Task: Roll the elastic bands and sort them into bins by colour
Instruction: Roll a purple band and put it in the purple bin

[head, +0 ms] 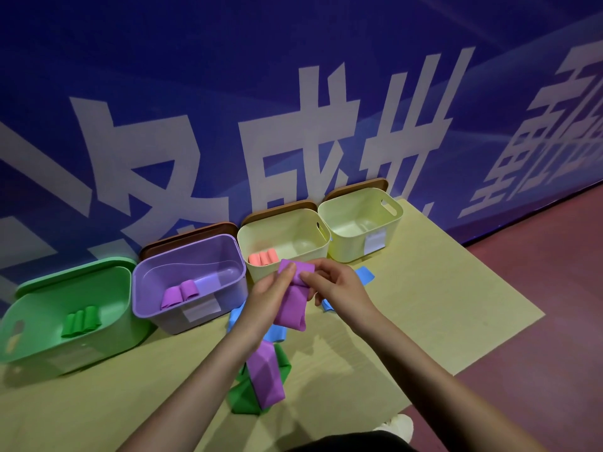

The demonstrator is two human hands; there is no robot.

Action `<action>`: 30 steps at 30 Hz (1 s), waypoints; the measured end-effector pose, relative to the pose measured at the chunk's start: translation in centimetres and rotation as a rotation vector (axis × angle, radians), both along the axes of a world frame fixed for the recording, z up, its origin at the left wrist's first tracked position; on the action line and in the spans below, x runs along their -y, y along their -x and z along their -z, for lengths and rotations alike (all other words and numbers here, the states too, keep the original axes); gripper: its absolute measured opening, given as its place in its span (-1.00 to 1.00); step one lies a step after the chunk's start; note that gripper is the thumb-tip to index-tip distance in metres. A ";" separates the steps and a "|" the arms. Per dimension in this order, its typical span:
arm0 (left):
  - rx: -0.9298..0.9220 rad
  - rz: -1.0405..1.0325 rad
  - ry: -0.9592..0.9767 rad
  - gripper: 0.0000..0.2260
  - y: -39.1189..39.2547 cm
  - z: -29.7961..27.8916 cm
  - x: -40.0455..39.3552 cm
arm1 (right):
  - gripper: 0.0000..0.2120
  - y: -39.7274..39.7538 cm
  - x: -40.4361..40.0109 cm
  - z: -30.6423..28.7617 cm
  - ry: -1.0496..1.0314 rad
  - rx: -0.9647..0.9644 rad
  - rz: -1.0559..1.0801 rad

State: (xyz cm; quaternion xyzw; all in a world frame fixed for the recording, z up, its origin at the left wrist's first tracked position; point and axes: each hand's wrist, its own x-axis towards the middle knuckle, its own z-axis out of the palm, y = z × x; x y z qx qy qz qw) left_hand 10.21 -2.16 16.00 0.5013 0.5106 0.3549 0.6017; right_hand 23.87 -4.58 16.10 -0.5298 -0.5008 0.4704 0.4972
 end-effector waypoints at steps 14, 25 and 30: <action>0.187 -0.172 -0.024 -0.81 -1.1 -0.1 1.2 | -0.91 1.0 -0.2 1.4 -0.296 0.216 0.143; 0.151 -0.212 0.010 -0.67 -0.6 -0.2 1.8 | -0.78 -0.3 -0.2 1.5 -0.507 0.470 0.113; 0.138 -0.208 -0.007 -0.65 -0.4 -0.1 1.8 | -0.73 -0.1 -0.5 1.8 -0.590 0.570 0.117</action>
